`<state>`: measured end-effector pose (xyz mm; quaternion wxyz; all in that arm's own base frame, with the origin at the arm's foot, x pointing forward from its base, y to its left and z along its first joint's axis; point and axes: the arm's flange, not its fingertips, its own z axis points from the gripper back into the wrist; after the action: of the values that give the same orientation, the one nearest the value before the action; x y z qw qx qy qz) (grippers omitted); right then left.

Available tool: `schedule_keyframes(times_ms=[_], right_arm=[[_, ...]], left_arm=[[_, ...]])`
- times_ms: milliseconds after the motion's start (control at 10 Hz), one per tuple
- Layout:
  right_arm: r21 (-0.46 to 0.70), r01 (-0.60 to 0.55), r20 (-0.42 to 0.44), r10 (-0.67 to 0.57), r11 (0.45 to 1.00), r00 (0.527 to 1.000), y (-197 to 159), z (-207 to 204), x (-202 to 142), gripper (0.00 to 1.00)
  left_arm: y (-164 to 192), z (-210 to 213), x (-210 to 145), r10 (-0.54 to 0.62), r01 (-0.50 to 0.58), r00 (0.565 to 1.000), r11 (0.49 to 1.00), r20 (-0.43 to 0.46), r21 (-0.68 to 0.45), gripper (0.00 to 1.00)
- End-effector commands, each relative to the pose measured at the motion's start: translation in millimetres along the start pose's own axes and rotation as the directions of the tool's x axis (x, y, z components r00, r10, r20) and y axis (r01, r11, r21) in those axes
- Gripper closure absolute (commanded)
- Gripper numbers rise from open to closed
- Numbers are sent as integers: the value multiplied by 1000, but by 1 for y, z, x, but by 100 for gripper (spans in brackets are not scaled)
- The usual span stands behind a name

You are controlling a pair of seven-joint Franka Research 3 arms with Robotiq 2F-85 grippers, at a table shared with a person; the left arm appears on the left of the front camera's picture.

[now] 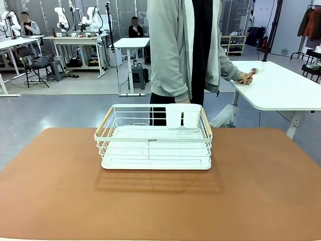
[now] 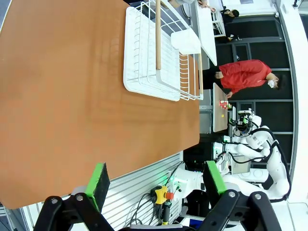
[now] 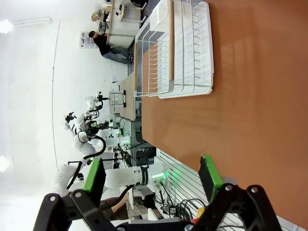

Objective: Clean the table.
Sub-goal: Pick up the Lint Roller when the human hands it over.

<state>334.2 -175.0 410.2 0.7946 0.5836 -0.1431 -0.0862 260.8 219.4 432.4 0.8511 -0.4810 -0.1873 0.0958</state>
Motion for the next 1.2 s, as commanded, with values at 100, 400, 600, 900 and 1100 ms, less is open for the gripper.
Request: schedule_keyframes(times_ms=[100,400,600,900,1100], right_arm=[[19,-1,9,0,1000,1000,4,0,-2,0],[19,-1,9,0,1000,1000,4,0,-2,0],[19,-1,9,0,1000,1000,4,0,-2,0],[19,-1,9,0,1000,1000,4,0,-2,0],[19,-1,9,0,1000,1000,4,0,-2,0]], left_arm=[[-1,3,0,-14,14,1000,1000,4,-17,0],[-1,3,0,-14,14,1000,1000,4,-17,0],[-1,3,0,-14,14,1000,1000,4,-17,0],[-1,3,0,-14,14,1000,1000,4,-17,0],[-1,3,0,-14,14,1000,1000,4,-17,0]])
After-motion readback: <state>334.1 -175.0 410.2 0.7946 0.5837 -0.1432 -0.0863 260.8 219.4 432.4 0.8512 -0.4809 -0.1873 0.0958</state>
